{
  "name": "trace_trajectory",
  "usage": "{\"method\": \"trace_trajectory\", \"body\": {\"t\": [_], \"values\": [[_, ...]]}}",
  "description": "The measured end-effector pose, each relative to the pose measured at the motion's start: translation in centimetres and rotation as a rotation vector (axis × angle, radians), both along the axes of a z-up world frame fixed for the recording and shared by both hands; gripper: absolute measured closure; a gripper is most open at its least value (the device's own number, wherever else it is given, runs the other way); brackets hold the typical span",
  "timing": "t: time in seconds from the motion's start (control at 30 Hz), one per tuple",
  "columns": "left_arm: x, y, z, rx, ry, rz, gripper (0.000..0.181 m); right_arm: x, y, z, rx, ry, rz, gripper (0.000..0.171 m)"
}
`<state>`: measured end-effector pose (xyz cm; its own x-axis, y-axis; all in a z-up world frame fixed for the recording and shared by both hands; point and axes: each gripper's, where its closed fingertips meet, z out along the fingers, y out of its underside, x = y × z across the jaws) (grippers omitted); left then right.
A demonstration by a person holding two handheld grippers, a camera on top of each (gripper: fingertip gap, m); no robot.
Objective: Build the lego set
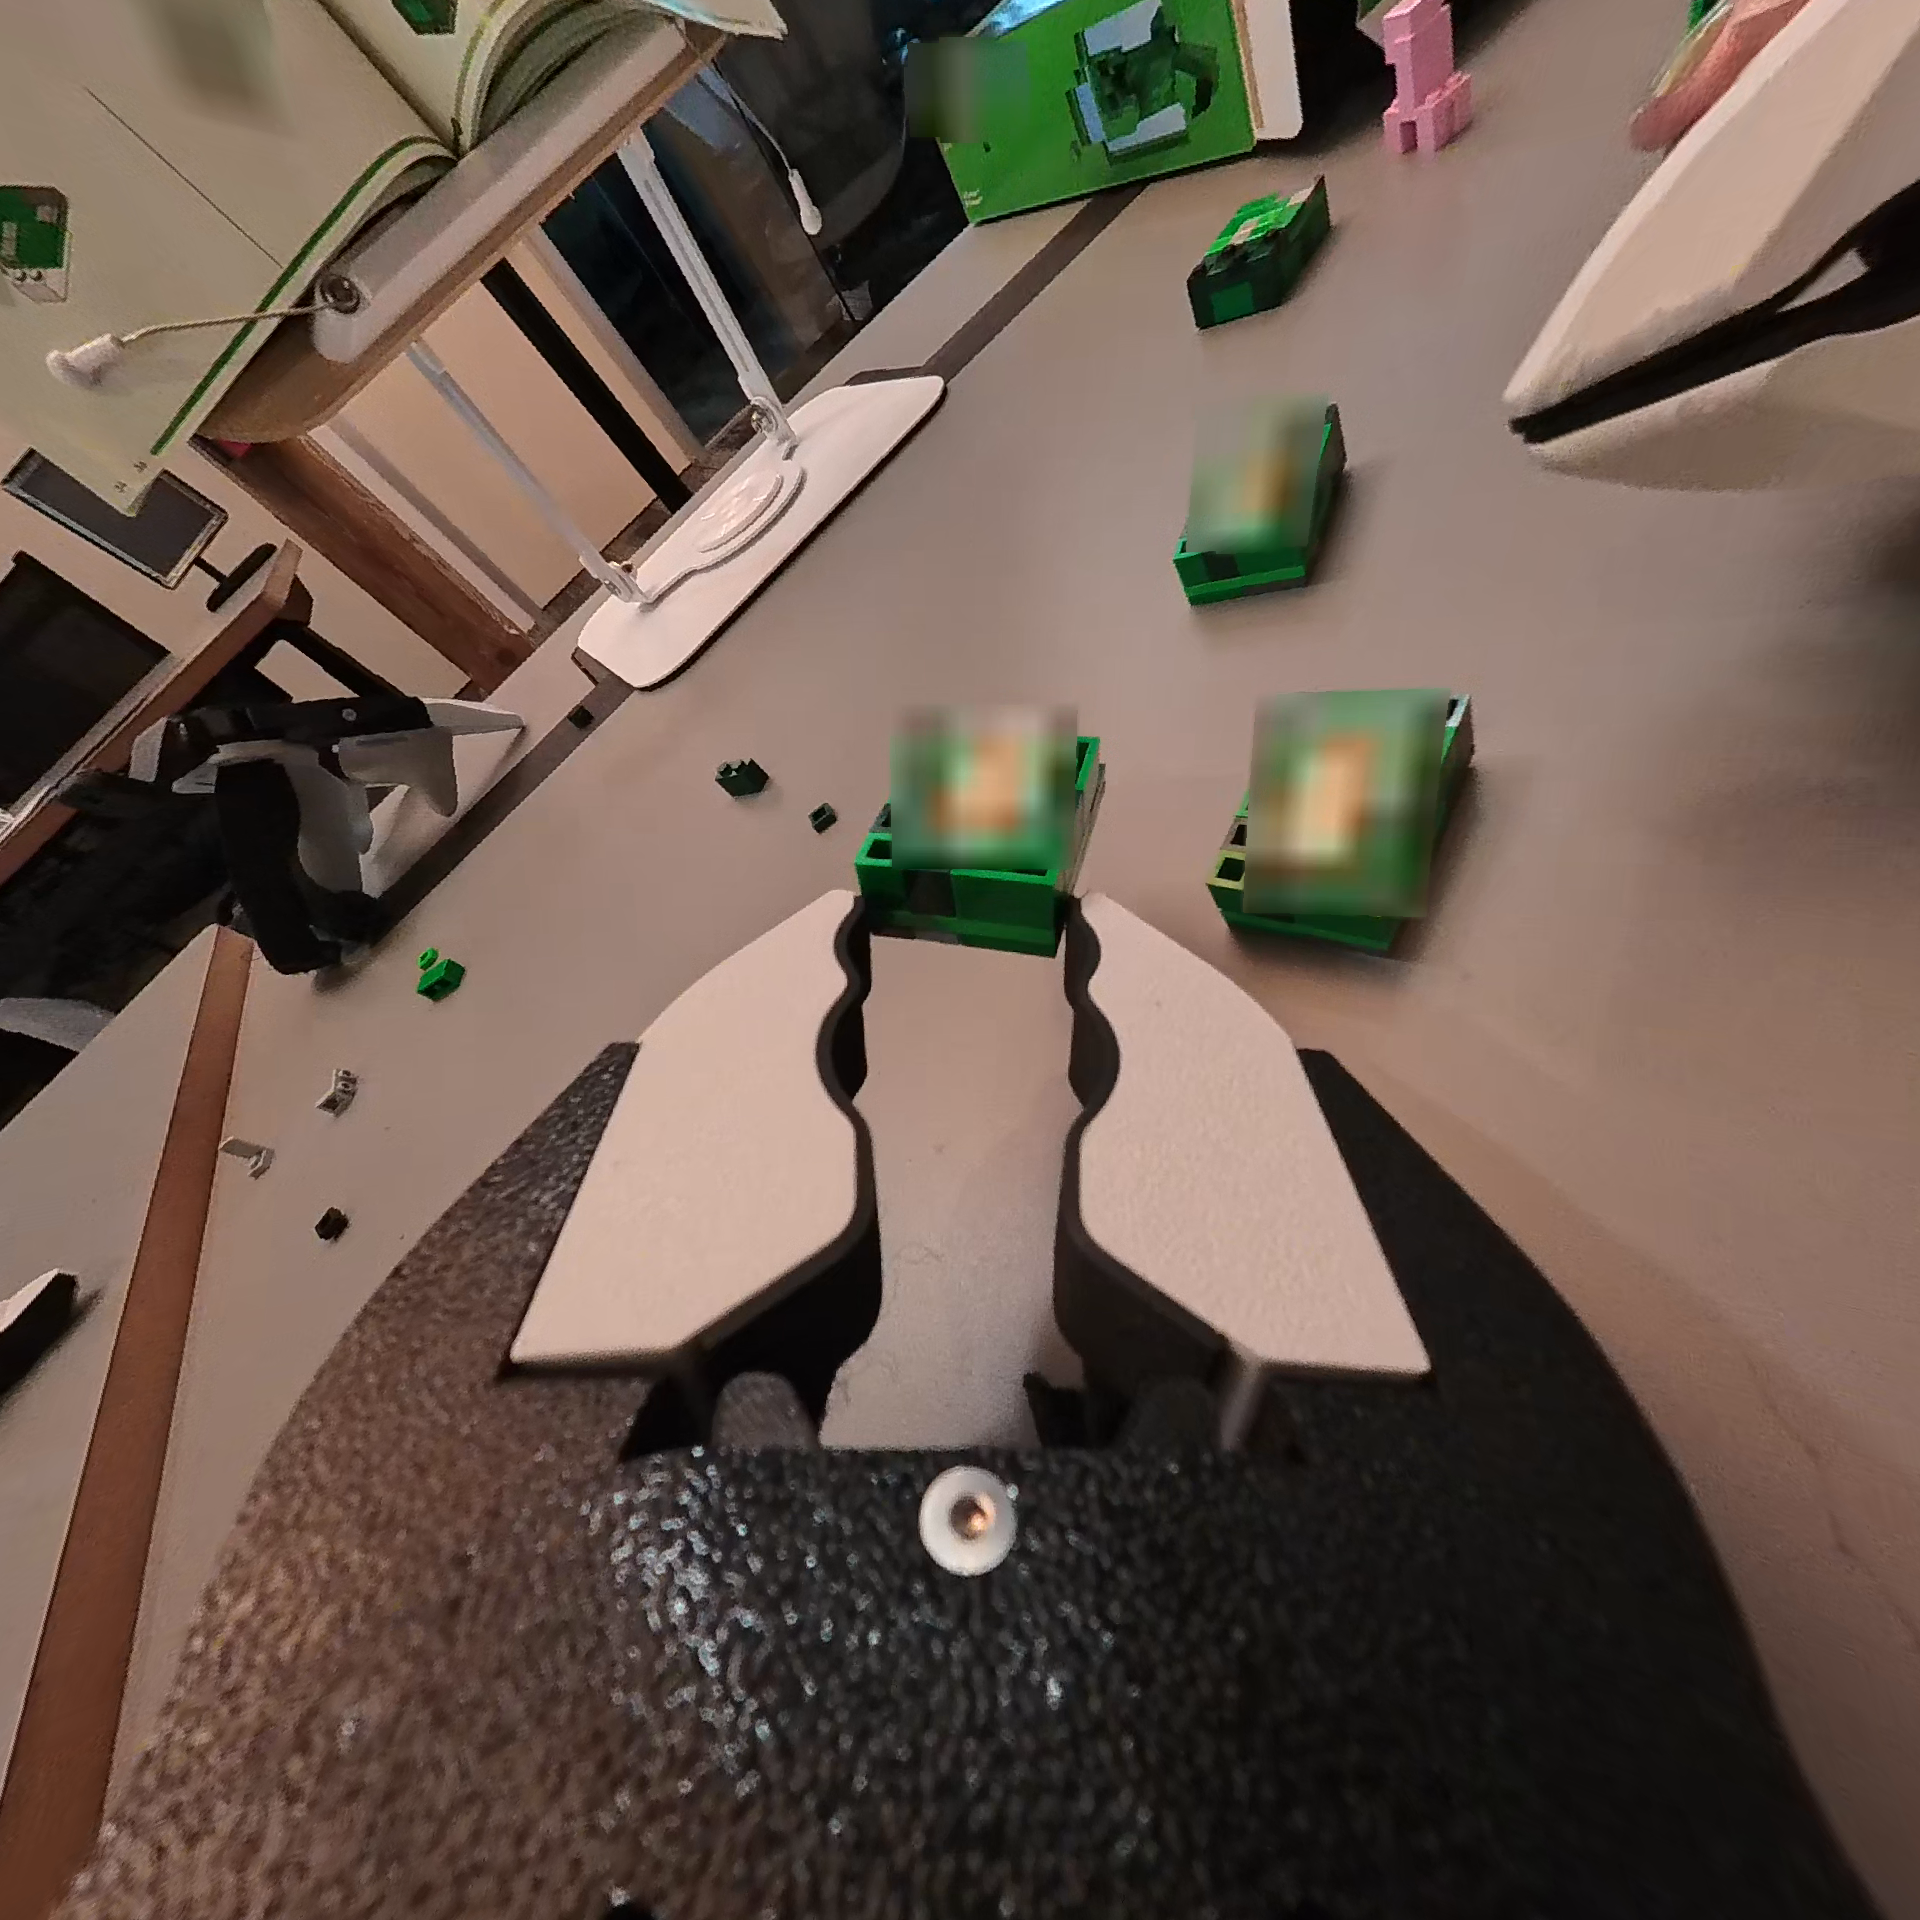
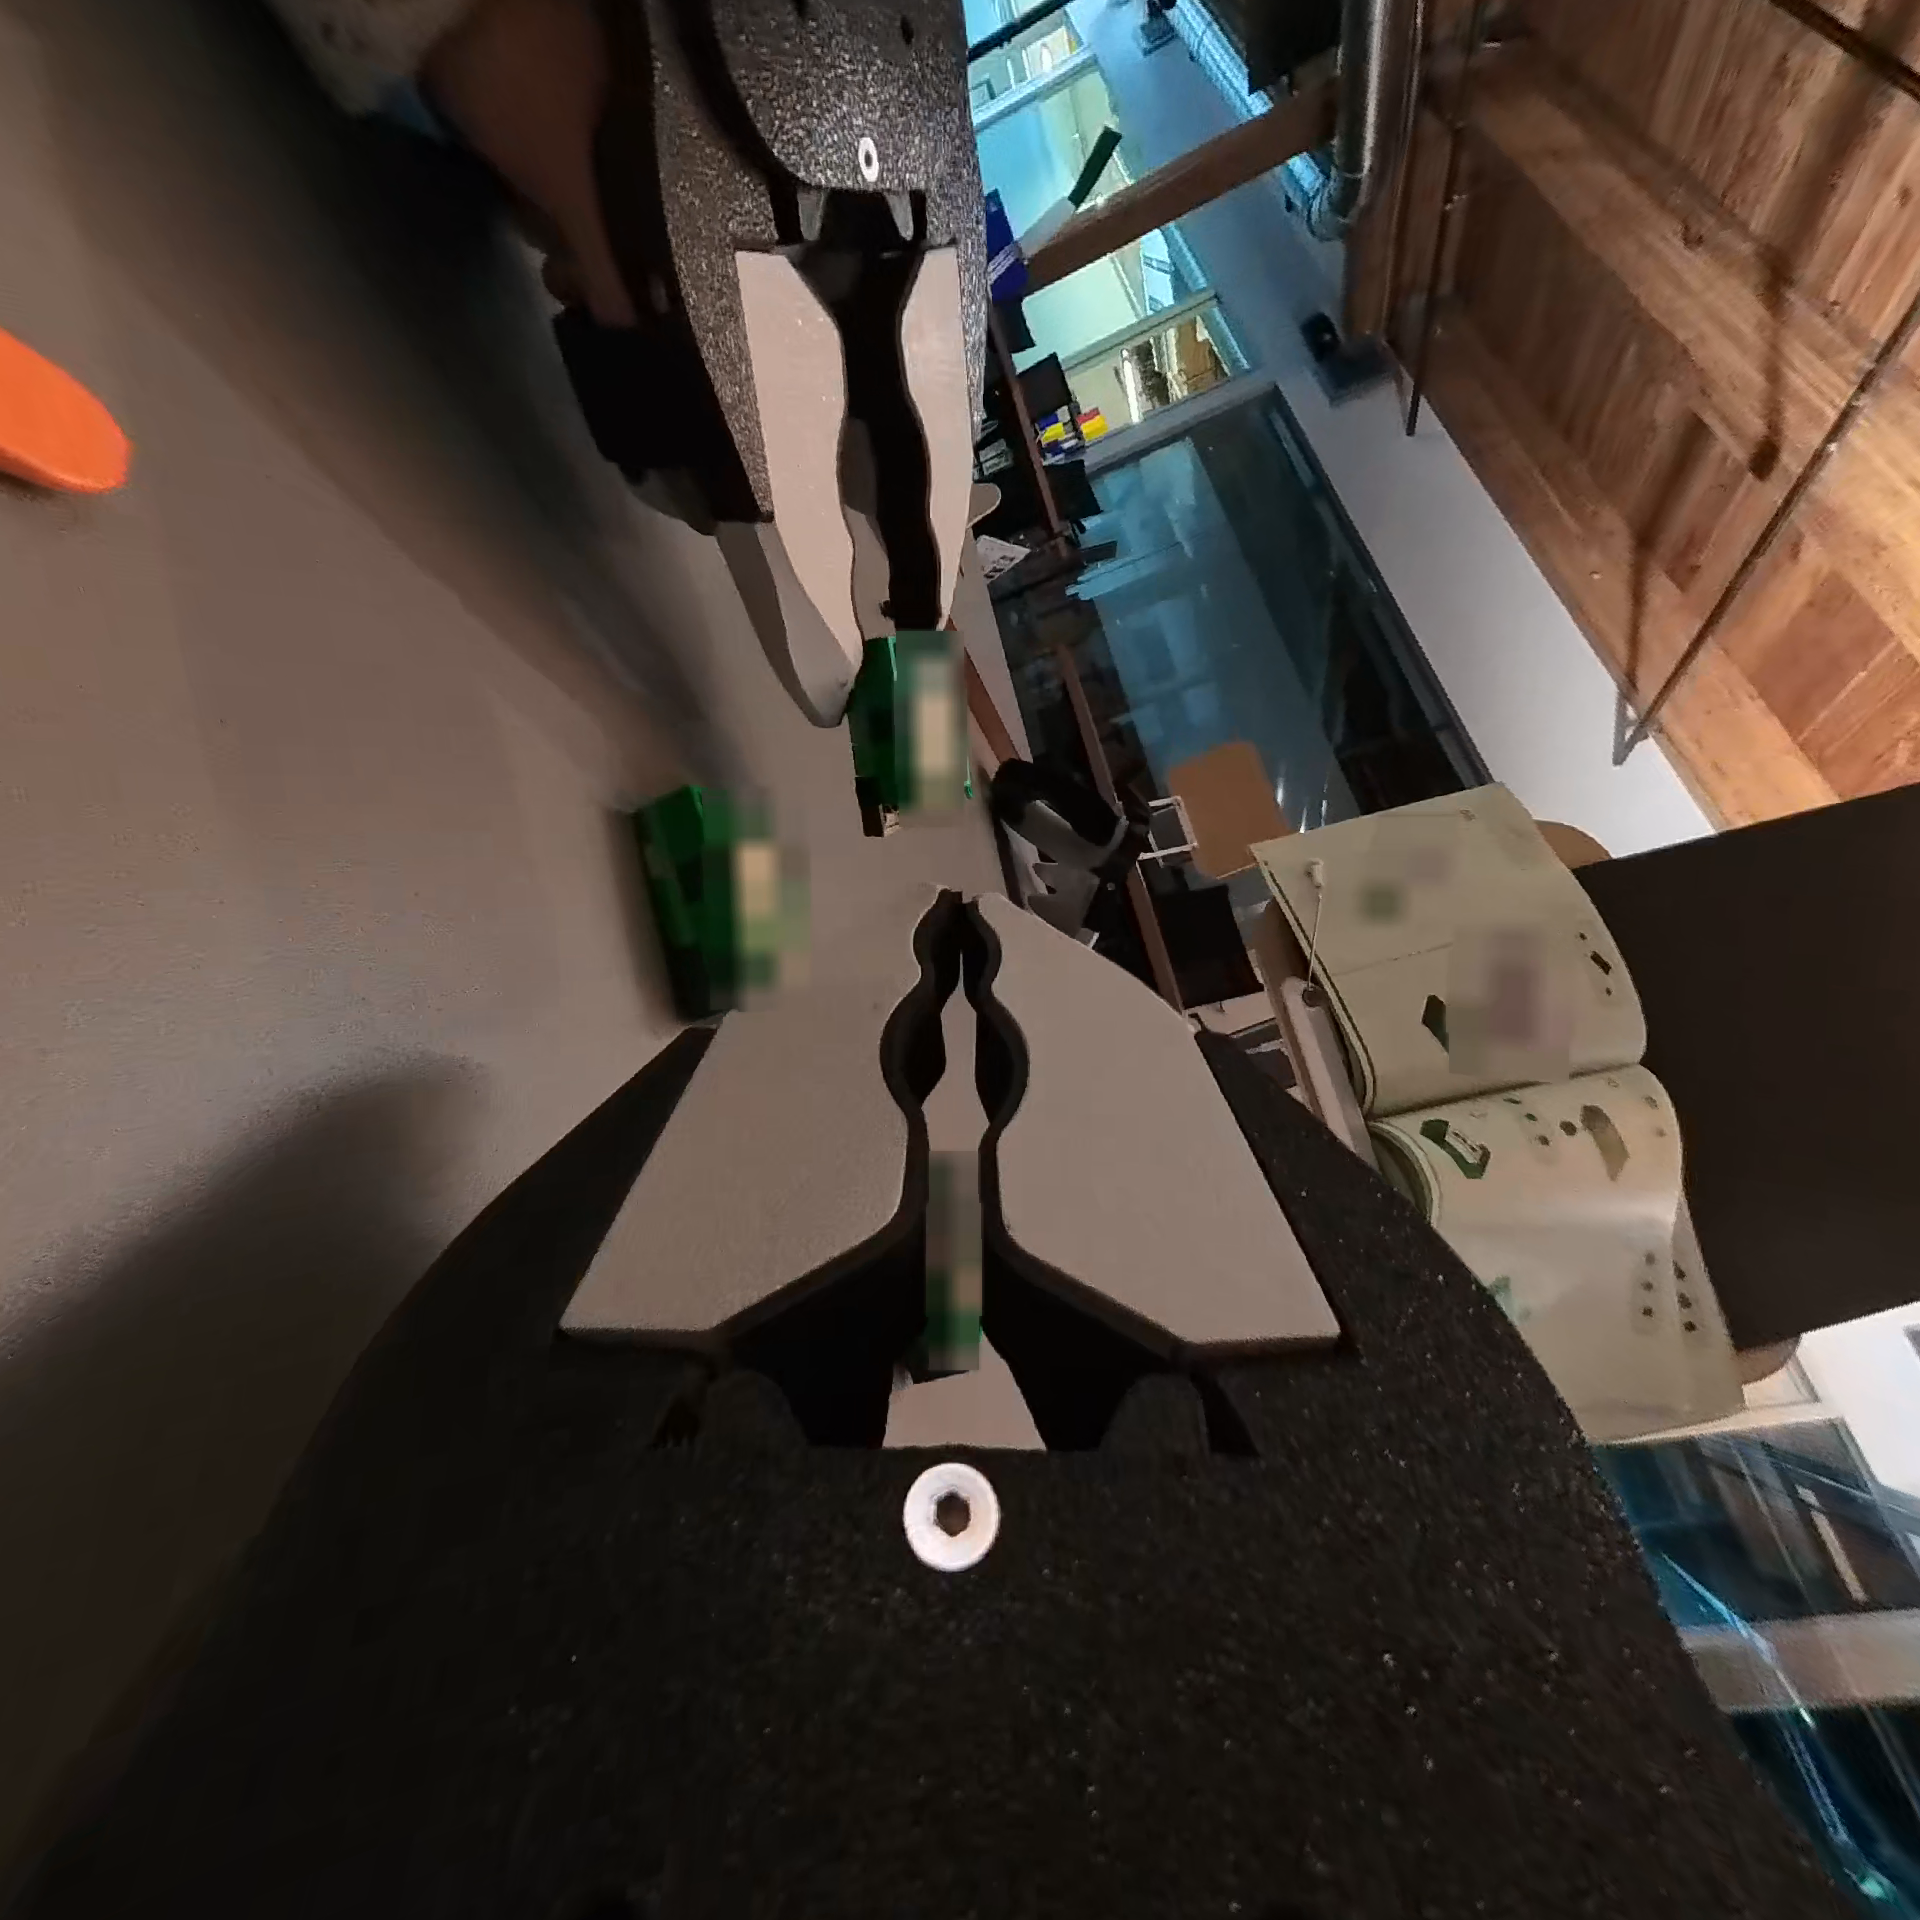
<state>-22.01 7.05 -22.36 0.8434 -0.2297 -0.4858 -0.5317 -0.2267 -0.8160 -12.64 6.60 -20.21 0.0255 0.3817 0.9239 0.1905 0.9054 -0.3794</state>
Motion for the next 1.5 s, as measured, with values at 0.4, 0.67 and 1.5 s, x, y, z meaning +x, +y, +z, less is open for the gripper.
{"method": "trace_trajectory", "body": {"t": [0.4, 0.67, 1.5], "values": [[-0.3, 0.1, 0.2, 0.015, 0.0, 0.021, 0.146, 1.2, 4.5, 2.1, -0.278, 0.163, -0.125, 0.171], [-0.2, 0.1, 0.6, 0.002, -0.1, -0.004, 0.146, 1.8, 5.7, 2.7, -0.359, 0.218, -0.152, 0.171], [-10.4, 7.2, 2.7, -0.071, -0.244, -0.101, 0.146, -15.2, 19.9, 2.2, -0.922, -0.25, -0.303, 0.154]]}}
